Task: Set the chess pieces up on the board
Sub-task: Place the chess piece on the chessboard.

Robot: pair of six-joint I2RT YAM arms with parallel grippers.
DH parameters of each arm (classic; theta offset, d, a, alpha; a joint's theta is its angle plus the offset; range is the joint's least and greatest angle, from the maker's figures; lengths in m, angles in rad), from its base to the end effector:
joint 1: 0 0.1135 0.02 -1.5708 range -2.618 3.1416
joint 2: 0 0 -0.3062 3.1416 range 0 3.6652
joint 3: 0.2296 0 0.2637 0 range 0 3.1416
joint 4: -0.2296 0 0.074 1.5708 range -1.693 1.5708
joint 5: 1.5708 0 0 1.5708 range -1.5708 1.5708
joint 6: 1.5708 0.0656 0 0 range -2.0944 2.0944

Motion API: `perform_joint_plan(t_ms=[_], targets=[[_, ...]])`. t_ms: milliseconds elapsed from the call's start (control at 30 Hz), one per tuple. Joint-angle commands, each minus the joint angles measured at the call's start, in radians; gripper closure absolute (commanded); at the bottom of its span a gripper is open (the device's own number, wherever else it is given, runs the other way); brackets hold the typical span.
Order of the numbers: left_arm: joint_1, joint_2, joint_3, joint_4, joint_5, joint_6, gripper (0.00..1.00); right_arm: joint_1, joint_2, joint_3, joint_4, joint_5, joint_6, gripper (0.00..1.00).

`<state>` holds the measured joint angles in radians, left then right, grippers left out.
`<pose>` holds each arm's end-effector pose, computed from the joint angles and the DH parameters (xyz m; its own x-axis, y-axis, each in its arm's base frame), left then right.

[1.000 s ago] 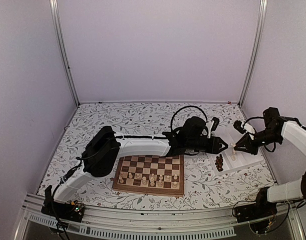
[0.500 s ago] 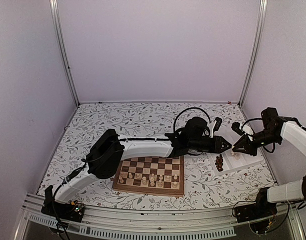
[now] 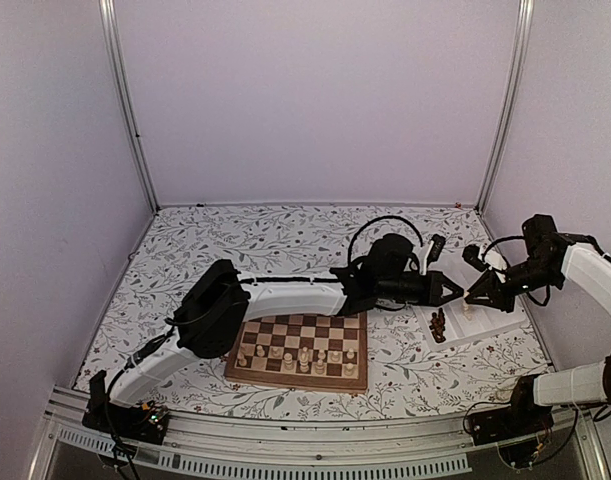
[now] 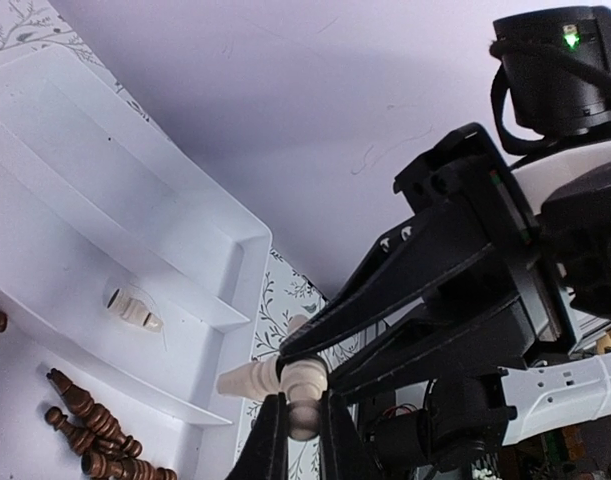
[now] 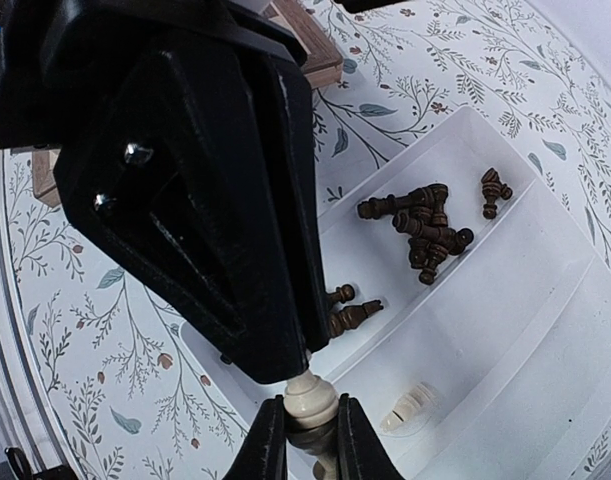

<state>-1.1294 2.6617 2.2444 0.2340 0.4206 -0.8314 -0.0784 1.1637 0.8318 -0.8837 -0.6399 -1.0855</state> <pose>0.2673 -0.6284 0.1813 -0.7890 0.0911 -0.6076 0.6142 0.1399 -0.7767 0.2076 0.0230 0.2490 -0.3085 -0.6875 -0.6574 -0.8940 0.4456 -0.0465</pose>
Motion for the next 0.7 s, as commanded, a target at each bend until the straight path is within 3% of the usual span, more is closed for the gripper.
perform_joint_plan(t_ms=[0, 133, 433, 500, 667], targets=[[0.015, -0.049, -0.040, 0.077, 0.009, 0.007, 1.00, 0.006, -0.012, -0.007, 0.002, 0.047, -0.012, 0.89], [0.042, -0.150, -0.175, 0.142, -0.017, 0.020, 1.00, -0.011, -0.005, -0.038, 0.038, 0.119, -0.016, 0.89], [0.069, -0.225, -0.261, 0.157, -0.006, 0.040, 1.00, -0.041, 0.065, -0.042, 0.074, 0.117, -0.011, 0.86], [0.071, -0.253, -0.282, 0.111, -0.008, 0.070, 1.00, -0.040, 0.087, -0.040, 0.103, 0.125, 0.019, 0.86], [0.069, -0.422, -0.379, -0.193, -0.087, 0.233, 1.00, -0.041, 0.160, -0.039, 0.167, 0.154, 0.088, 0.85]])
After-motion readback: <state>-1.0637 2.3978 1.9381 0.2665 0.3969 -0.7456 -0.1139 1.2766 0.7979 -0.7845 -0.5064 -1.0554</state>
